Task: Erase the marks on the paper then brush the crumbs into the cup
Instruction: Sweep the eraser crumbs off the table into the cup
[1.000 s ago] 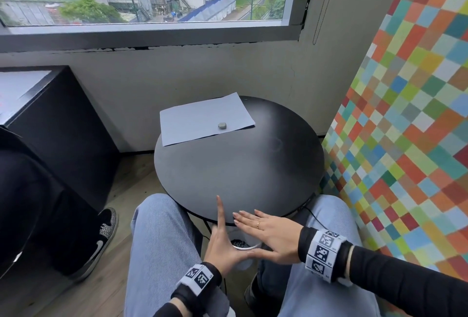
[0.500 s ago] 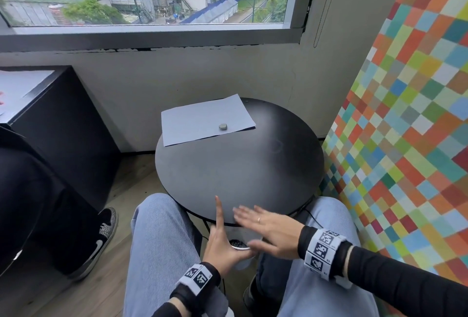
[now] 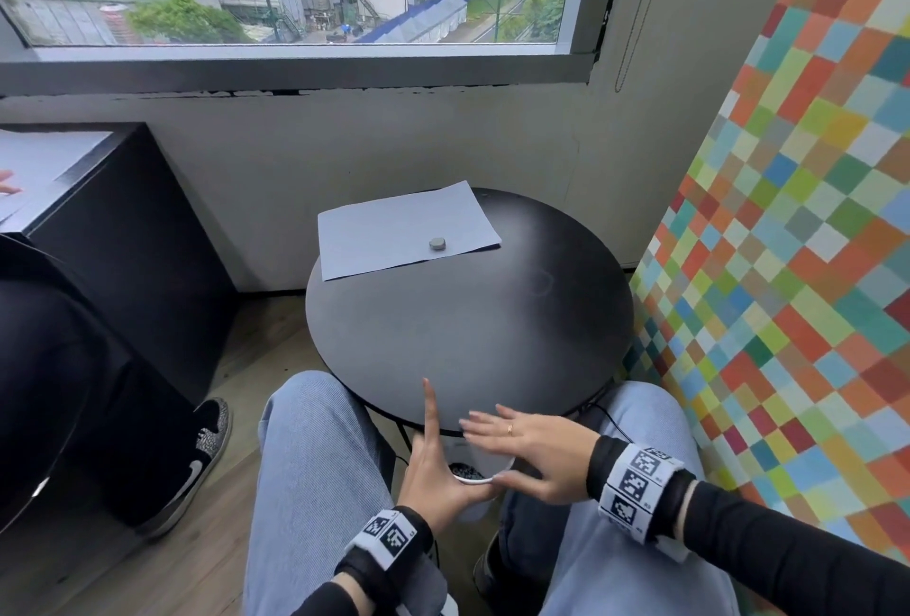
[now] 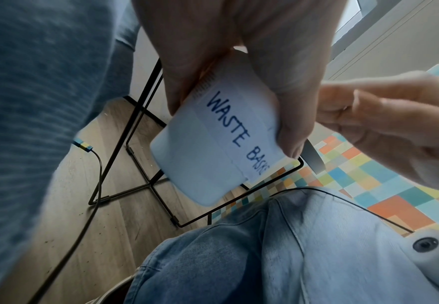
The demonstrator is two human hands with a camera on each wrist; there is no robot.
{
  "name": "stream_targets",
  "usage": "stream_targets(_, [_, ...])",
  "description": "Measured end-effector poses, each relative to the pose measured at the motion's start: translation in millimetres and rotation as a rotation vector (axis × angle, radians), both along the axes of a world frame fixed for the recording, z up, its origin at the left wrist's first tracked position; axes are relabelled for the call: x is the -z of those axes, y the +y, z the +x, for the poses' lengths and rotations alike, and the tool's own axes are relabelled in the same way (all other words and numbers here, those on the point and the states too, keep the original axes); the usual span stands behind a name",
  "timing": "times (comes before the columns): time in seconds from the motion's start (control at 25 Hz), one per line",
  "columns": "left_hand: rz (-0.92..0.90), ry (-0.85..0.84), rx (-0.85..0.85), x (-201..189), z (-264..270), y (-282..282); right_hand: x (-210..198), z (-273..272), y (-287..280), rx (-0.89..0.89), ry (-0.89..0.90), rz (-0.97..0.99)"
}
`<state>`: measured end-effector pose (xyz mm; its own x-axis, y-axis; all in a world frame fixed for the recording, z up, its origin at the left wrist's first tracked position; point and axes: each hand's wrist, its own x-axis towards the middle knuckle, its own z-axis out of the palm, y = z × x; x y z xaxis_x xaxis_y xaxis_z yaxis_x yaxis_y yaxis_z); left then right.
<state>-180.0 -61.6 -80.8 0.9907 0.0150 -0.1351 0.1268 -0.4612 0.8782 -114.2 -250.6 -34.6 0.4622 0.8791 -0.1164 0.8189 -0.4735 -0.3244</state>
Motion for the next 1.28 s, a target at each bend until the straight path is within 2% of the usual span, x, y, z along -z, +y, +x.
stream_targets(0.08, [0.004,-0.004,-0.014,0.8,0.9,-0.4,0.4,5.3,-2.8,0.132,-0.090,0.069])
stream_targets(0.12, [0.000,-0.012,-0.026,1.4,1.0,-0.9,0.2,6.5,-4.7,0.177,-0.116,0.037])
stream_targets(0.2, [0.001,-0.005,-0.018,1.2,0.2,-0.3,1.8,0.8,-4.0,0.070,-0.074,-0.035])
stream_targets(0.28, [0.005,0.009,-0.003,-0.1,0.1,0.1,1.9,-4.0,0.4,-0.013,-0.016,0.048])
stream_targets(0.36, [0.001,0.004,-0.018,-1.1,0.0,-0.3,4.6,5.0,0.0,0.133,-0.077,0.120])
stream_targets(0.4, [-0.004,-0.003,-0.032,-0.4,-0.3,-0.8,5.4,9.3,-1.7,0.219,-0.109,0.080])
stream_targets(0.44, [-0.009,-0.004,-0.040,0.2,-0.8,-1.3,6.5,10.8,-3.8,0.233,-0.119,0.007])
stream_targets(0.52, [-0.009,0.005,-0.041,1.5,-1.6,0.2,4.3,6.5,-4.1,0.106,-0.003,-0.017])
stream_targets(0.6, [-0.019,0.004,-0.043,1.2,-1.4,1.2,-3.7,4.8,-1.6,0.067,0.071,0.123])
stream_targets(0.68, [-0.026,0.007,-0.054,-0.8,-1.5,0.2,-7.6,25.0,-5.4,0.272,0.035,0.176])
stream_targets(0.72, [-0.023,0.008,-0.052,-1.6,-1.8,-0.1,-8.8,40.3,-8.9,0.395,-0.001,0.113])
stream_targets(0.8, [-0.022,0.004,-0.035,-3.5,-2.0,-0.8,-12.0,69.9,-14.8,0.570,-0.046,-0.176])
stream_targets(0.88, [-0.030,0.001,-0.033,-4.1,-2.1,-1.3,-9.5,88.7,-14.1,0.633,-0.008,-0.379])
stream_targets(0.96, [-0.046,-0.001,-0.069,-1.6,-3.2,0.7,-6.2,87.2,0.0,0.573,0.019,-0.368])
stream_targets(1.0, [-0.051,-0.005,-0.089,-0.4,-3.1,2.6,-2.5,79.0,10.1,0.478,0.008,-0.320])
stream_targets(1.08, [-0.048,-0.005,-0.115,2.5,-2.9,6.2,-1.5,50.4,27.5,0.179,0.043,-0.221])
stream_targets(1.16, [-0.044,-0.018,-0.150,5.5,-2.7,11.7,-8.8,34.0,30.8,-0.060,0.156,-0.126])
stream_targets(1.2, [-0.051,-0.034,-0.172,5.7,-2.2,14.7,-12.9,38.7,28.5,-0.102,0.169,-0.071])
stream_targets(1.24, [-0.057,-0.045,-0.190,5.5,-2.0,16.9,-15.4,49.5,25.9,-0.063,0.148,-0.025])
stream_targets(1.28, [-0.058,-0.048,-0.198,4.8,-1.7,18.7,-16.7,65.6,24.3,0.050,0.089,-0.010])
